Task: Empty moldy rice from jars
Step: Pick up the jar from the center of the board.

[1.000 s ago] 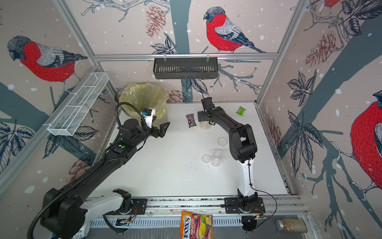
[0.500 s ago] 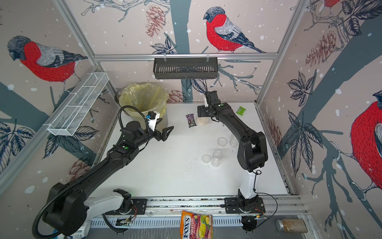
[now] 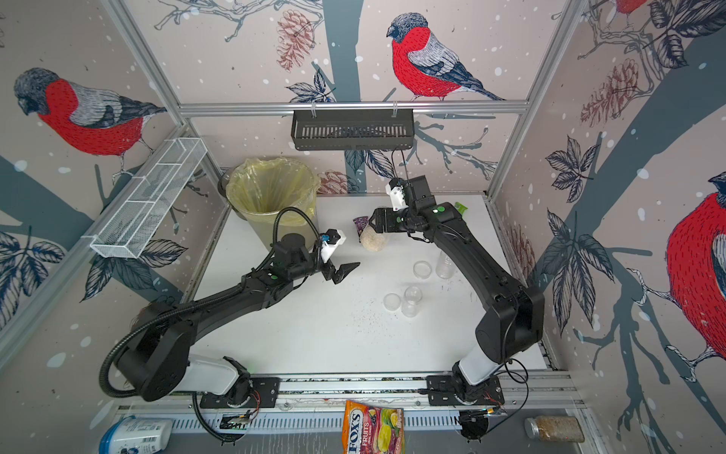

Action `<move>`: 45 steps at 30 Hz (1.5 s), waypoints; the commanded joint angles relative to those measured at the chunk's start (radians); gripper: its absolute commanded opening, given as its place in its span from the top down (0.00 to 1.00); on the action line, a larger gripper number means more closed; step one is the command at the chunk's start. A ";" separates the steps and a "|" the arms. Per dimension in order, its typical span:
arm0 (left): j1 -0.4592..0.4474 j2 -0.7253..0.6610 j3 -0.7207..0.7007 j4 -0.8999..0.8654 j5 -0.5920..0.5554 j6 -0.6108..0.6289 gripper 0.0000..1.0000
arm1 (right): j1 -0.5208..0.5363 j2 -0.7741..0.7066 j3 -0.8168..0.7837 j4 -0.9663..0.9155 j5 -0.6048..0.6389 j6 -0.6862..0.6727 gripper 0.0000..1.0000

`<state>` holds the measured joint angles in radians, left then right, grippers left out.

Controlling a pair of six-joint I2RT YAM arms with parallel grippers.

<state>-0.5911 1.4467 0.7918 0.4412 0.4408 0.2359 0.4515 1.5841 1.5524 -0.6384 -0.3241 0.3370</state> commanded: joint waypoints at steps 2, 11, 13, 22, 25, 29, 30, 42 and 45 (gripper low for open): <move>-0.022 0.046 0.023 0.104 -0.037 0.045 0.03 | 0.027 -0.042 -0.027 0.014 -0.073 0.032 0.28; -0.038 0.082 0.035 0.132 0.005 0.054 0.04 | 0.081 -0.060 -0.073 0.044 -0.093 0.064 0.29; -0.039 0.086 0.030 0.145 0.007 0.050 0.04 | 0.089 -0.064 -0.076 0.047 -0.093 0.068 0.29; -0.039 0.080 0.023 0.165 0.005 0.050 0.06 | 0.091 -0.075 -0.081 0.070 -0.119 0.093 0.29; -0.040 0.082 0.025 0.167 0.006 0.046 0.06 | 0.090 -0.078 -0.083 0.076 -0.124 0.098 0.29; -0.040 0.087 0.027 0.176 0.004 0.040 0.07 | 0.092 -0.088 -0.090 0.085 -0.131 0.105 0.30; -0.040 0.086 0.027 0.176 0.005 0.039 0.08 | 0.093 -0.090 -0.091 0.084 -0.130 0.107 0.29; -0.038 0.077 0.021 0.179 -0.008 0.034 0.34 | 0.093 -0.099 -0.109 0.088 -0.115 0.109 0.27; -0.038 0.074 0.017 0.168 -0.017 0.040 0.39 | 0.095 -0.098 -0.109 0.091 -0.114 0.111 0.22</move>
<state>-0.6312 1.5311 0.8104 0.5552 0.4435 0.2619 0.5442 1.4918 1.4414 -0.5747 -0.4213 0.4377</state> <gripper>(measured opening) 0.644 0.836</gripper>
